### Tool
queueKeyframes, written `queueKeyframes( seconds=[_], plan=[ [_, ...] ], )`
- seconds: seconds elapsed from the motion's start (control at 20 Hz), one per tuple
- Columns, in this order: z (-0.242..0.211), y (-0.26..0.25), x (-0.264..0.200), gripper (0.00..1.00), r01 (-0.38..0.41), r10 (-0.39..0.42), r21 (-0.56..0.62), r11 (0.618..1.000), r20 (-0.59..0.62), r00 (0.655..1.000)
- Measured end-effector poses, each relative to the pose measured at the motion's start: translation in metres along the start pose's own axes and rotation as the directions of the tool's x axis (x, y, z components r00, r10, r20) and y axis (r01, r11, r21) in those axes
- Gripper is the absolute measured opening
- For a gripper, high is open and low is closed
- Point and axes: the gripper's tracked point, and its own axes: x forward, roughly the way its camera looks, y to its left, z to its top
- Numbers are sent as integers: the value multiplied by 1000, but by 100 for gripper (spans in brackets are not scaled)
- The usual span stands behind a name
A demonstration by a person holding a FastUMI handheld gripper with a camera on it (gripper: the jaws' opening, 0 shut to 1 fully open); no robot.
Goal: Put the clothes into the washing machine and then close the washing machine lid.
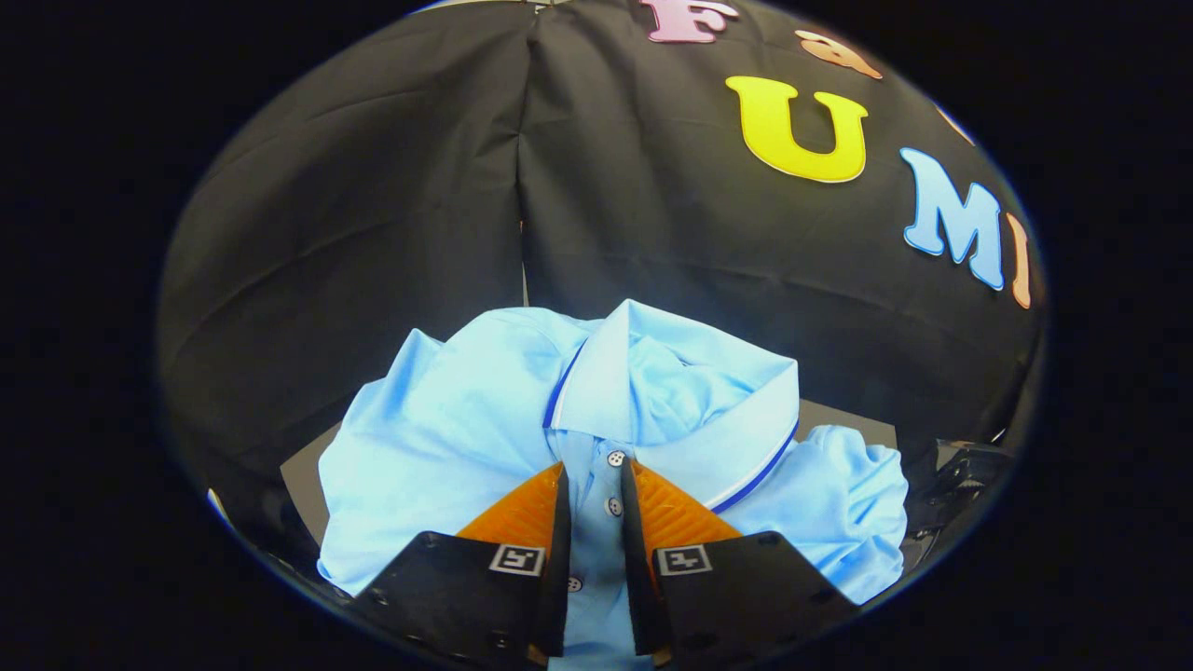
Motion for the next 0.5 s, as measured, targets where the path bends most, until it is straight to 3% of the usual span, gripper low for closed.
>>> queueKeyframes(
  seconds=[0.05, 0.5],
  plan=[
    [0, -1, 4, 7, -9, 9, 3, 1000, -5, 1000],
    [22, -2, -26, 7, -73, 67, 63, 995, 93, 993]
  ],
)
